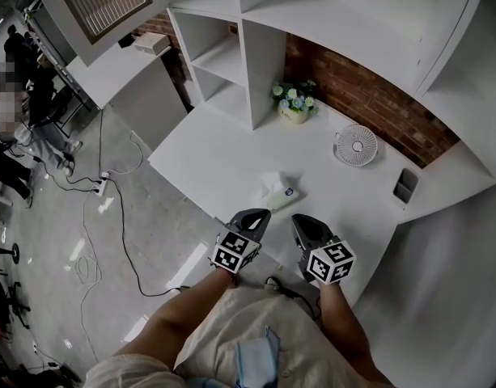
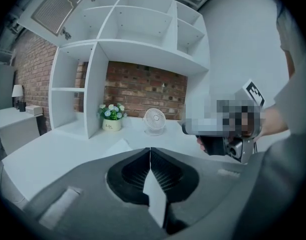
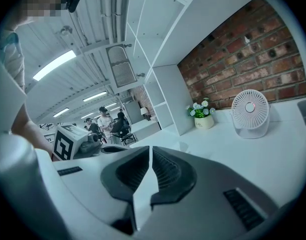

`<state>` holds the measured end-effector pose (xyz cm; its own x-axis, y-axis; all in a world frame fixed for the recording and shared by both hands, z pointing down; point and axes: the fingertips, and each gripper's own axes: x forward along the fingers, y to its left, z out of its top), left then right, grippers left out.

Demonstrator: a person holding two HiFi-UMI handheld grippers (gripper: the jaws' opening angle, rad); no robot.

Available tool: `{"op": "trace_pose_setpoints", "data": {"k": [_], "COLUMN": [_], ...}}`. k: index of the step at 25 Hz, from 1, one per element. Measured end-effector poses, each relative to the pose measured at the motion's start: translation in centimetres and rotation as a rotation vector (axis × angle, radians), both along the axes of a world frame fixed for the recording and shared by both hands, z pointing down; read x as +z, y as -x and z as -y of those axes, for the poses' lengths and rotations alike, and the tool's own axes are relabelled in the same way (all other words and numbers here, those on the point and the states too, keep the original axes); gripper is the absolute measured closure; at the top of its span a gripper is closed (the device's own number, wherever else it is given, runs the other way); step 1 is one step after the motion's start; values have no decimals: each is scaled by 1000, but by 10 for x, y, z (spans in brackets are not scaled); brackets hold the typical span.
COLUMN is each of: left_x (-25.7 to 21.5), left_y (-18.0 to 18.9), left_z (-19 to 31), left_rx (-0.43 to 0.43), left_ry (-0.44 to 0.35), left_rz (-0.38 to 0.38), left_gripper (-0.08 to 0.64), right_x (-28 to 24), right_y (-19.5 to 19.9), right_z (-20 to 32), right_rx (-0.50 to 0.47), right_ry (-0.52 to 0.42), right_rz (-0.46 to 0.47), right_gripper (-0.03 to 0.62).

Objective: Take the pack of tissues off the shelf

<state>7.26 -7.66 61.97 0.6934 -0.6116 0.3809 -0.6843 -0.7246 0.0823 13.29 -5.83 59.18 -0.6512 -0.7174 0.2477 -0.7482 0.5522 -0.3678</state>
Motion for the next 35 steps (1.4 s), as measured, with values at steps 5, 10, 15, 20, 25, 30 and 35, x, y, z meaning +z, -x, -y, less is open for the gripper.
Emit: {"op": "trace_pose_setpoints", "data": {"k": [5,10,15,20,25,30,35], "left_x": [-3,1,-6,-14,-18,-19,-18], "left_y": [3,10,12,12,9,14,20], "left_z": [-7,-16,-20,-25,-34,-37,-40], "left_rx": [-15,-31,-37,-44,-34,-65,-74], "left_ry": [7,31,29,51,61,71,95], "left_rz": [-25,-27,-40,-104,-146,-187,-217], "left_gripper": [549,549,549,549,549,549,549], "right_x": [2,2,0,-2,-3,-2,0], "right_y": [0,3,7,10,13,13,14], "right_z": [-6,-13,-18,-24,-31,-34,-37], "right_rx": [-4,-19,-34,-45,-58,-66,-76], "right_ry": [6,7,2,-2,-1,1,5], "right_rz": [-7,-10,-17,-11,-8,-13,-43], "right_gripper": [574,574,574,574,574,574,576]}}
